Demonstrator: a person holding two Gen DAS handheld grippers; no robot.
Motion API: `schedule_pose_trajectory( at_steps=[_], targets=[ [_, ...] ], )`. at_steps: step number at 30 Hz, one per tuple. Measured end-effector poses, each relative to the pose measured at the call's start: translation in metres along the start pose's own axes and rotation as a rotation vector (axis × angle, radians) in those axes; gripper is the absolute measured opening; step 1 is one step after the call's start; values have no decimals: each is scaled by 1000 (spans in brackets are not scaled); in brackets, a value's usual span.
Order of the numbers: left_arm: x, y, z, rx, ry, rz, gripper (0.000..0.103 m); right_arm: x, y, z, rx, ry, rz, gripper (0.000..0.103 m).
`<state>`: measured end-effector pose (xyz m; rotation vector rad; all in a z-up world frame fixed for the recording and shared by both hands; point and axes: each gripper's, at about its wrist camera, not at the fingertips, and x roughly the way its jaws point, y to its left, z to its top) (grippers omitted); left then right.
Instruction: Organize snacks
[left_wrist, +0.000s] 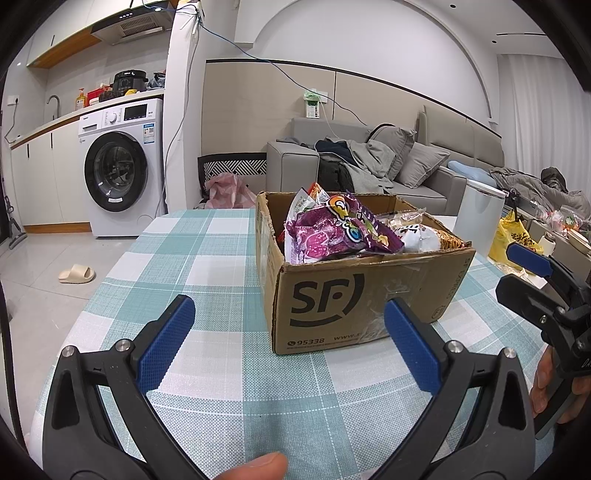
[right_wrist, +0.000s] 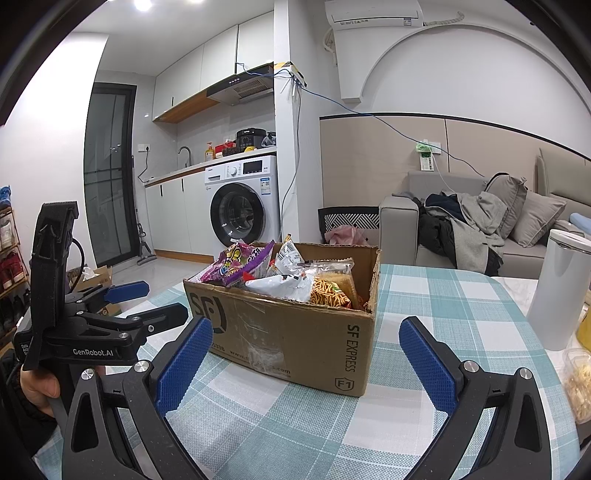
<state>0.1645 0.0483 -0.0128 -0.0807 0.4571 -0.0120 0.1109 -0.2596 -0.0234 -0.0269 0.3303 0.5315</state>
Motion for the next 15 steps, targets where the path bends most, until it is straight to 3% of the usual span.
schedule_pose_trajectory(
  at_steps=[15],
  targets=[
    [-5,0,0,-2,-19,3,102,0,0,0,0,1,0,103]
  ],
)
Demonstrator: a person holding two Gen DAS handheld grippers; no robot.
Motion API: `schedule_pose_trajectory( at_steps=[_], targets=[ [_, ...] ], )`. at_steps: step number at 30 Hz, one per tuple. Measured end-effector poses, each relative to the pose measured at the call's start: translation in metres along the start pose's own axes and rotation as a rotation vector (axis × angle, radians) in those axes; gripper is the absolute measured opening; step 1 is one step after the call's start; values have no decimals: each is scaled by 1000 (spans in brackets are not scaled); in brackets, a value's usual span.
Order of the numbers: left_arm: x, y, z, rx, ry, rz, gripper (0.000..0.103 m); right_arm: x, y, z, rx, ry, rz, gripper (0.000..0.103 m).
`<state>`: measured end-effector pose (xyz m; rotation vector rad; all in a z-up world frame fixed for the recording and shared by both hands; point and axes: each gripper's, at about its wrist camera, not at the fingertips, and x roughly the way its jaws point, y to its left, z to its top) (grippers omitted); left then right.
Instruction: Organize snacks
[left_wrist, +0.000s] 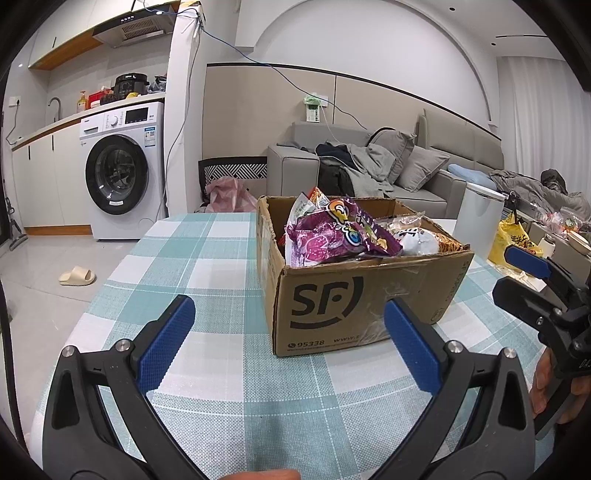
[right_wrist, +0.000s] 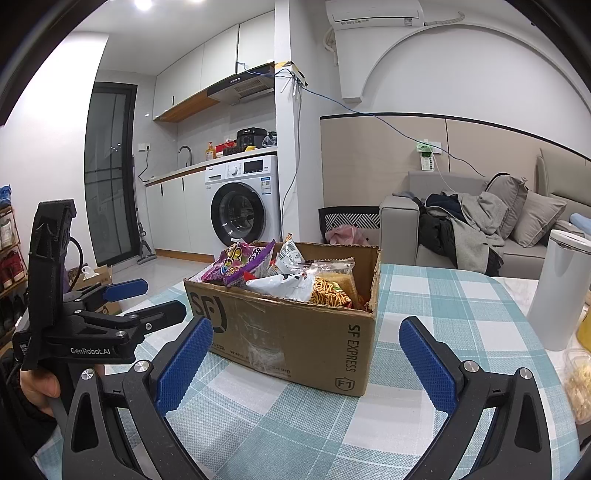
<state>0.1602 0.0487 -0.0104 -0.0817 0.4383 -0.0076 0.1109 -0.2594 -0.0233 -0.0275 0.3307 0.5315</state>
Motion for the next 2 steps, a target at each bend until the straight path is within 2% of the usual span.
schedule_pose_trajectory(
  at_steps=[2],
  targets=[
    [0,0,0,1,-2,-2,102,0,0,0,0,0,0,103]
  ],
)
